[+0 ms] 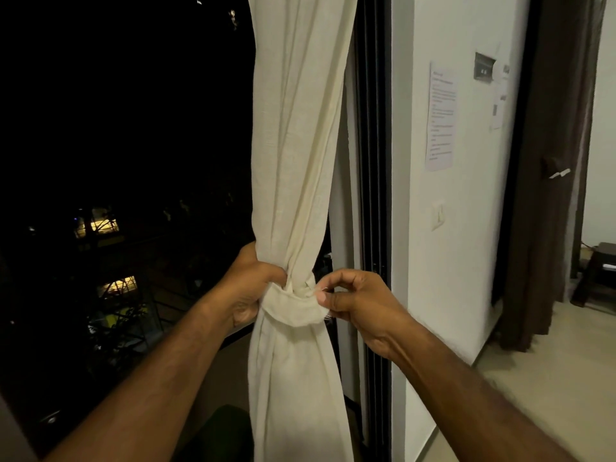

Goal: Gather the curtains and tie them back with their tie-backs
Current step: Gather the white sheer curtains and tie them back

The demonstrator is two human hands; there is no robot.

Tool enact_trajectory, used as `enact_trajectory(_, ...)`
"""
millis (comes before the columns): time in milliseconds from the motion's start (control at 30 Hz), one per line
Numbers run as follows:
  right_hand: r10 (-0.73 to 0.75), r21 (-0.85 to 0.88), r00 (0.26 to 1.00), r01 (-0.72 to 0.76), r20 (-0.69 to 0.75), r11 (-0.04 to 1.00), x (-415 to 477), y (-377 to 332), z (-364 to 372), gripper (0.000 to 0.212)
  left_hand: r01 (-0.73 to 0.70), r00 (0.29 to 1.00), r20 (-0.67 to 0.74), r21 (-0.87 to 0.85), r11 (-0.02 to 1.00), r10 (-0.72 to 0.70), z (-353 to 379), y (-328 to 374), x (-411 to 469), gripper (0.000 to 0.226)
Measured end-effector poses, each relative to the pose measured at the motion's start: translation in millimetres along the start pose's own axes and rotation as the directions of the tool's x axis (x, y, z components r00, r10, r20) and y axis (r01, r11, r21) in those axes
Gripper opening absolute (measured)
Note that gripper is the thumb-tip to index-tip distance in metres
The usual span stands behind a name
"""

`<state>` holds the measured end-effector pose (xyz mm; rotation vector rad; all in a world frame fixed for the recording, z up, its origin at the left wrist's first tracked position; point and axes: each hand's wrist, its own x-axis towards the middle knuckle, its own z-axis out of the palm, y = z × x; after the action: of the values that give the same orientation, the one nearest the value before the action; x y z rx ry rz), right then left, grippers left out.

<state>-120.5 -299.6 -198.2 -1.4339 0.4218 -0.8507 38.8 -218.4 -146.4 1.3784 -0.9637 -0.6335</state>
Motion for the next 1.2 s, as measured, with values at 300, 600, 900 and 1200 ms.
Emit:
enact_trajectory(300,-0.017,-0.141,0.995,0.003,-0.102,0.99,15,16,11,0.008,-0.001,1.0,-0.007,0.017,1.0,0.001,3,-3,3,0.059)
enact_trajectory(600,0.041,0.164,0.999,-0.046,0.034,0.985,8,21,-4,0.024,0.023,1.0,-0.001,0.018,1.0,-0.023,-2,-4,6,0.059)
enact_trajectory(900,0.094,0.112,0.976,-0.073,-0.198,0.991,20,24,-3,0.023,0.043,0.998,0.051,0.054,0.998,-0.046,6,-4,7,0.06)
enact_trajectory(1200,0.175,0.242,0.983,-0.184,0.059,0.953,19,30,-23,0.035,0.044,0.998,0.049,0.111,0.993,-0.05,2,-5,8,0.055)
